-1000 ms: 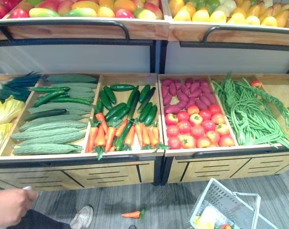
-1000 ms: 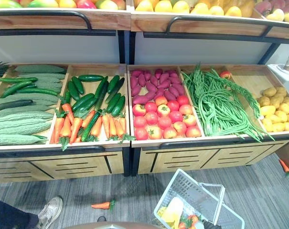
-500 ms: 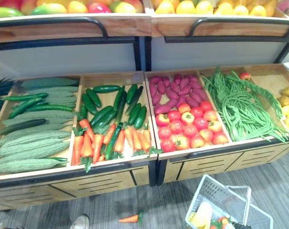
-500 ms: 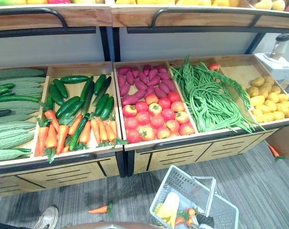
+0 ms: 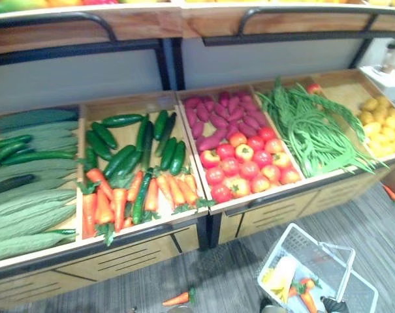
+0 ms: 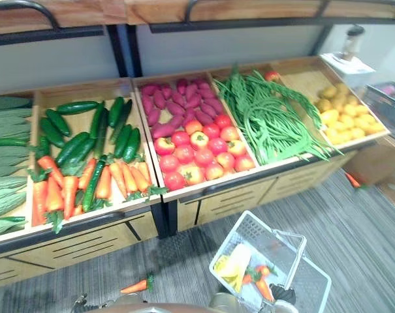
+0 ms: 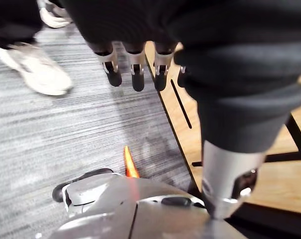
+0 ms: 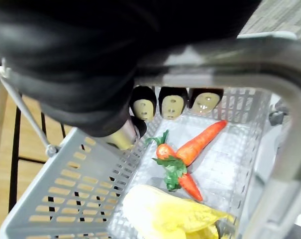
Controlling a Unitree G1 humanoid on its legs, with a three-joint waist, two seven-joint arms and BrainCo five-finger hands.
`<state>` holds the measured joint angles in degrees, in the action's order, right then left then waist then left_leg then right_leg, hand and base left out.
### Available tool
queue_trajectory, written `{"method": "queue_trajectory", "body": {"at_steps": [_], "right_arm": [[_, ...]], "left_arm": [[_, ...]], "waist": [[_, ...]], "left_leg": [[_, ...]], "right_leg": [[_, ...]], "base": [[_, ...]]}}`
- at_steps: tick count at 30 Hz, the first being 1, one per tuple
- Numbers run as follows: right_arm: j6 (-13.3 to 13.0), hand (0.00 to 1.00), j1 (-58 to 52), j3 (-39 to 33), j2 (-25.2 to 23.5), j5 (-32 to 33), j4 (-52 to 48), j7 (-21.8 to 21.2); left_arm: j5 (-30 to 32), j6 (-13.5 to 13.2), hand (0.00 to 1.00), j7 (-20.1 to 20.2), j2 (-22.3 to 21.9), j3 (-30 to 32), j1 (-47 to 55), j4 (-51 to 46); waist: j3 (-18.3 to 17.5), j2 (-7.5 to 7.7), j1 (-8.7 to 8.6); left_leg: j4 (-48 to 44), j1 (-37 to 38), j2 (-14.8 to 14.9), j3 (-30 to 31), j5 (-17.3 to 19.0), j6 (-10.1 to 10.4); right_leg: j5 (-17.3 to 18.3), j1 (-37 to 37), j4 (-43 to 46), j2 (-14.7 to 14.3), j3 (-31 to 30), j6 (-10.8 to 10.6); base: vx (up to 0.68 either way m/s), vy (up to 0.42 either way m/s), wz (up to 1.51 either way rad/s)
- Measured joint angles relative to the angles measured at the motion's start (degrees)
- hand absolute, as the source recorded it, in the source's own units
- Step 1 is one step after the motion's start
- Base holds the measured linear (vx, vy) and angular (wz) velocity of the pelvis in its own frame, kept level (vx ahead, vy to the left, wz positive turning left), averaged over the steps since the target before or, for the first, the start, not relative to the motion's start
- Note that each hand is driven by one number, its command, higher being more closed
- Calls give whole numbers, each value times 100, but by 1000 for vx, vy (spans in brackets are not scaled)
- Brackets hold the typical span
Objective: Pick vegetable in the basket
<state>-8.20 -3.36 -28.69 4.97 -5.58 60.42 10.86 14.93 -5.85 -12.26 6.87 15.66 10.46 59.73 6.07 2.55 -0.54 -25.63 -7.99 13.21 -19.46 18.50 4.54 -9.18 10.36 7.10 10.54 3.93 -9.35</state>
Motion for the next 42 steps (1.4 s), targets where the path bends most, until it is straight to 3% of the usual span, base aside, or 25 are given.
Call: {"method": "queue_trajectory", "body": {"at_steps": [2,4,6,9,11,12,13,14,15,16,18,19,20,22,23,25,26,27,28,30,31,33,34,37,42], "right_arm": [[0,100,-4,53,-101,53,-160,-1],[-11,100,-10,98,-120,170,-233,27],[-14,100,-26,219,-69,174,-197,19],[-29,100,31,430,-44,115,-117,-7],[-25,100,143,445,2,90,-98,-17],[3,100,232,449,45,61,18,-8],[50,100,352,477,41,38,129,-17],[58,100,341,572,45,7,147,-16],[64,100,421,698,50,-14,193,-14],[68,100,483,730,58,-15,197,-13],[69,100,518,894,111,-14,173,2],[69,100,486,906,116,-15,173,3],[72,100,402,893,143,-10,177,22],[71,100,237,888,324,-7,159,30],[72,100,148,888,337,-7,155,28],[58,100,88,909,318,-11,171,14],[40,100,82,935,316,-14,176,4],[28,100,162,968,318,-25,182,-3],[29,100,248,1031,399,-64,240,-2],[13,100,310,1121,478,-77,262,-21],[-13,100,296,1111,506,-96,277,-24],[-10,100,271,1097,456,-110,305,-48],[-19,100,251,1065,417,-116,306,-76],[-55,100,211,868,344,-120,298,-112],[-61,100,193,660,194,-5,299,-134]], "left_arm": [[16,-11,0,11,-23,-21,-81,18],[168,-24,0,20,36,-85,-144,-68],[169,-18,0,27,34,-88,-53,-67],[168,2,0,67,50,-113,35,-61],[165,29,0,131,9,7,-4,-33],[165,19,0,141,-32,6,11,54],[164,10,0,141,-29,-17,-33,123],[162,20,0,137,33,-100,-94,127],[151,48,0,136,79,-122,-166,129],[146,73,0,125,81,-109,-207,131],[147,97,0,135,24,-192,-256,134],[147,95,0,137,-17,-218,-296,139],[188,96,0,146,-64,-245,-364,181],[163,92,0,128,-93,-284,-378,175],[164,101,0,124,-101,-296,-362,188],[151,93,0,121,-165,-295,-323,189],[117,82,0,114,-183,-209,-264,88],[104,42,0,84,-216,-195,-237,58],[103,-13,0,74,-260,-245,-201,53],[99,-27,0,46,-311,-301,-167,55],[97,-45,0,16,-354,-339,-172,57],[99,-61,0,14,-300,-411,-187,-32],[101,-110,0,14,-228,-446,-190,-107],[96,-104,0,19,-108,-540,-182,-74],[-116,-108,0,56,-74,-577,-181,11]], "waist": [[57,-169,48],[165,-89,-66],[163,-84,-61],[163,-15,-47],[218,-32,-57],[79,-304,-27],[112,-240,-53],[137,-104,-81],[183,-5,-32],[222,-25,-25],[230,-196,-106],[264,-163,-95],[248,-225,-93],[274,-444,-182],[240,-486,-228],[315,-394,-225],[340,-372,-183],[402,-248,-57],[414,-277,-3],[419,-363,-4],[418,-466,-4],[361,-416,-15],[391,-279,-29],[354,-119,-41],[319,-115,-23]], "left_leg": [[159,36,209,-570,-115,-235],[541,305,179,-1156,-337,-362],[787,555,174,-1606,-471,-400],[804,729,160,-2426,-538,-422],[788,740,203,-2794,-583,-456],[1189,700,370,-2931,-701,-420],[1220,763,314,-3323,-833,-251],[1093,743,309,-3563,-832,-251],[887,723,374,-3764,-824,-249],[758,718,469,-3862,-823,-248],[-30,764,1041,-3961,-839,-272],[-319,702,1217,-3966,-784,-215],[-333,652,1225,-3796,-592,3],[-68,630,1250,-3832,-828,-213],[-267,730,1275,-3701,-959,-170],[-595,697,1199,-2879,-1159,-188],[-907,583,1136,-2185,-1291,-347],[-664,408,588,-945,-918,-76],[-61,408,-25,167,-615,90],[850,427,-579,1160,-693,122],[1202,426,-654,1494,-804,124],[1404,505,-844,1573,-770,131],[1557,498,-959,1489,-803,75],[1760,513,-1132,1460,-912,-86],[2063,735,-1159,1370,-1021,-109]], "right_leg": [[-562,95,-319,-135,49,62],[782,336,1811,103,997,678],[1113,151,2588,259,1511,884],[1409,-229,2828,659,2197,829],[1392,-183,2194,394,2501,910],[1309,-439,1091,-55,2344,957],[1742,-397,1685,197,2581,871],[1868,-446,1825,474,2744,575],[1921,-467,1585,510,2814,427],[1931,-473,1439,389,2880,450],[1885,-694,803,-54,2736,547],[1888,-811,642,-138,2658,555],[1906,-903,459,-198,2498,587],[1906,-972,370,-344,2376,585],[1899,-1013,319,-321,2178,569],[1870,-1103,200,-317,1859,545],[1834,-1145,188,-304,1543,542],[1810,-1068,234,-174,1032,531],[1707,-932,253,-93,603,495],[1606,-776,216,-79,108,355],[1519,-743,108,-164,-91,236],[1269,-739,-244,-79,-265,148],[1203,-691,-362,41,-297,140],[1059,-648,-477,182,-275,67],[1044,-670,-500,156,-319,39]], "base": [[-214,180,-127],[-137,161,-110],[-87,107,-122],[-86,-32,-144],[-97,-112,-157],[-130,-179,-146],[-103,-239,-153],[-35,-233,-137],[10,-282,-117],[-4,-330,-133],[19,-276,-116],[15,-183,-84],[-45,-160,-70],[-44,-79,-66],[2,-36,-68],[-21,-40,-85],[-7,68,-139],[3,185,-194],[9,239,-188],[-1,269,-156],[2,274,-115],[28,233,-52],[5,201,-23],[-31,118,-2],[-2,-9,-10]]}}
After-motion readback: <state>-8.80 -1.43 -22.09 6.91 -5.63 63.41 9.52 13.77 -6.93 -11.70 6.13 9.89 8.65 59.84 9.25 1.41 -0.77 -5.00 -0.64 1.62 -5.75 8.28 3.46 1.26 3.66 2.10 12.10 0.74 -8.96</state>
